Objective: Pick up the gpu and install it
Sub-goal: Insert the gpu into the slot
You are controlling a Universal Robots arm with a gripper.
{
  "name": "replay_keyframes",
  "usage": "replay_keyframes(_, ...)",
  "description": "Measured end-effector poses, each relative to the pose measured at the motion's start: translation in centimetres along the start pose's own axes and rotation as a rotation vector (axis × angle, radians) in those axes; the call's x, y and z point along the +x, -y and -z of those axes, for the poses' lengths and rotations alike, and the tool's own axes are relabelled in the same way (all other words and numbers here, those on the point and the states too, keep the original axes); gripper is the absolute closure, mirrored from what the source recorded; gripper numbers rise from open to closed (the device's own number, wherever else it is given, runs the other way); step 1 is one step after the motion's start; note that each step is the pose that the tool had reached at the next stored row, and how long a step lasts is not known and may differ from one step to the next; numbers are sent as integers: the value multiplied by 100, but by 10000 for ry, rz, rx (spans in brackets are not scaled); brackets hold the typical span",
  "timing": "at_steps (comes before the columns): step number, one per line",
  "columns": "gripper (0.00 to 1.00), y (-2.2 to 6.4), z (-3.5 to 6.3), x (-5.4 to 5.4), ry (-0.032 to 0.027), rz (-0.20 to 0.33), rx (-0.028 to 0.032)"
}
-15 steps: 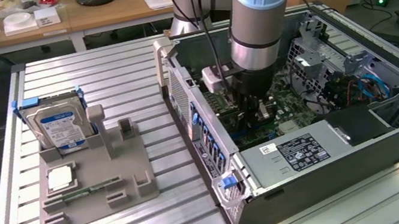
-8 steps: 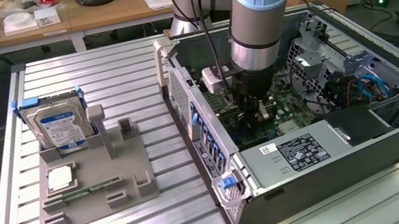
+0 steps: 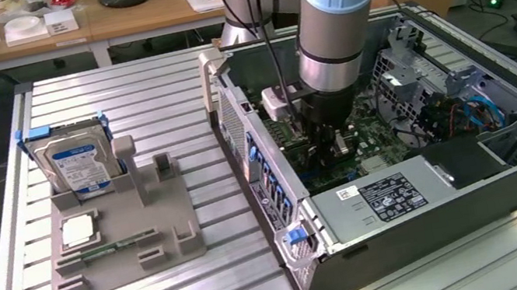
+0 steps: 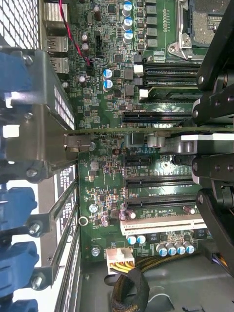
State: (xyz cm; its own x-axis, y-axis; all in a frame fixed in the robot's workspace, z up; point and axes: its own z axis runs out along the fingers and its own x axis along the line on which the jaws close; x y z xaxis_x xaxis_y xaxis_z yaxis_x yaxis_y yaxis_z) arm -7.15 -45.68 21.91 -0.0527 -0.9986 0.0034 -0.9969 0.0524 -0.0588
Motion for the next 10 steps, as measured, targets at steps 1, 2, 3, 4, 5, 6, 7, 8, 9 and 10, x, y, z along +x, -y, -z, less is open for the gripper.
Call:
replay_keyframes(1,72,0,4,0,3,0,0)
replay_keyframes(2,72,1,9,0,6,0,2)
replay_keyframes(3,72,1,13,-1,11,-1,4)
replay_keyframes(4,72,2,17,-2,12,-1,5)
replay_keyframes(5,72,2,18,-1,10,0,4)
replay_keyframes(6,72,2,21,-1,3,0,1)
replay_keyframes(7,72,1,22,0,1,1,-1)
replay_keyframes(8,72,1,22,0,1,1,0)
replay_keyframes(9,72,2,22,0,0,1,0)
replay_keyframes(10,72,1,22,0,1,1,0)
